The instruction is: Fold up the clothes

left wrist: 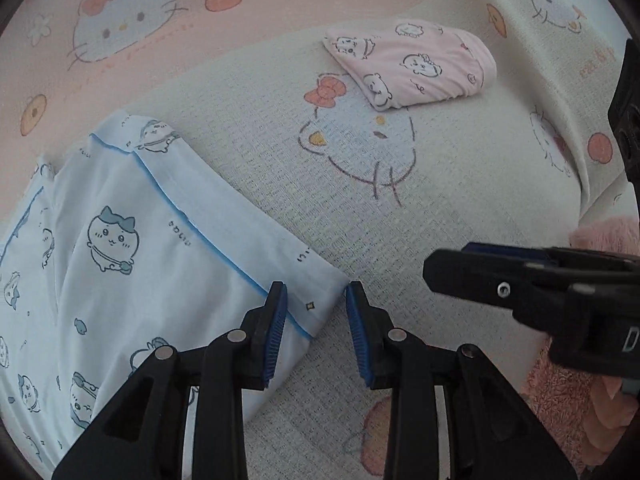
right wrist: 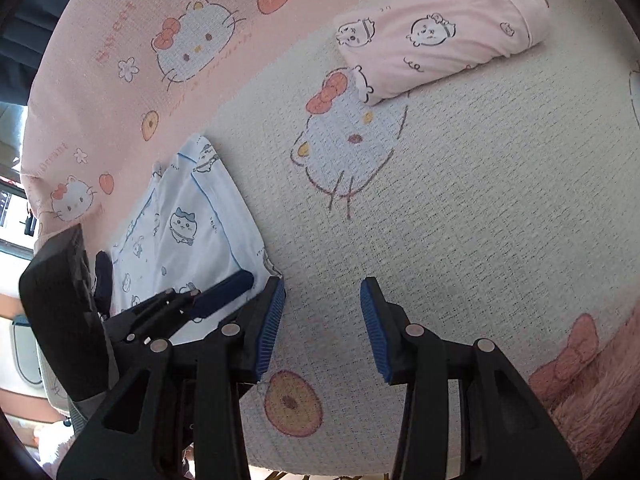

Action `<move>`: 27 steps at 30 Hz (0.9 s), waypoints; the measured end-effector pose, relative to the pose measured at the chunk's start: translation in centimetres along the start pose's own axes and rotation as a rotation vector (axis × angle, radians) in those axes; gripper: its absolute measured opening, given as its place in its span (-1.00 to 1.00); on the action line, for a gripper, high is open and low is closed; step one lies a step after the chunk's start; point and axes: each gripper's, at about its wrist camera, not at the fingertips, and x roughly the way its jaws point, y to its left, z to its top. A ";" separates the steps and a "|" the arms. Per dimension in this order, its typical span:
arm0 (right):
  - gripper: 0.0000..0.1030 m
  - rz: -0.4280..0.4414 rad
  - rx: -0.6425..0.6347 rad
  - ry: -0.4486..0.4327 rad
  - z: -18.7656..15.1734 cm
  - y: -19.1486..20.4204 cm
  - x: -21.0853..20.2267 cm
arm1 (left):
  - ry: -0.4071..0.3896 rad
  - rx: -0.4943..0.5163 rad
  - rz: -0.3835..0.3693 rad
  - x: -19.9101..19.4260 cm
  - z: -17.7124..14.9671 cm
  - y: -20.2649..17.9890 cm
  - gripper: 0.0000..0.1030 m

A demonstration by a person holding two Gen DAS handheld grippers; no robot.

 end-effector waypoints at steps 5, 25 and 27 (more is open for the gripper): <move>-0.19 -0.001 -0.014 0.021 -0.4 -0.1 0.0 | -0.047 -0.052 -0.028 -1.7 -0.5 1.4 -0.92; -0.19 0.013 -0.482 0.052 4.6 19.7 4.3 | -0.314 -0.585 0.043 -16.4 -10.6 30.6 -0.93; -0.19 0.011 -0.518 0.058 5.1 22.1 5.6 | -0.276 -0.595 0.034 -15.7 -11.1 33.3 -0.92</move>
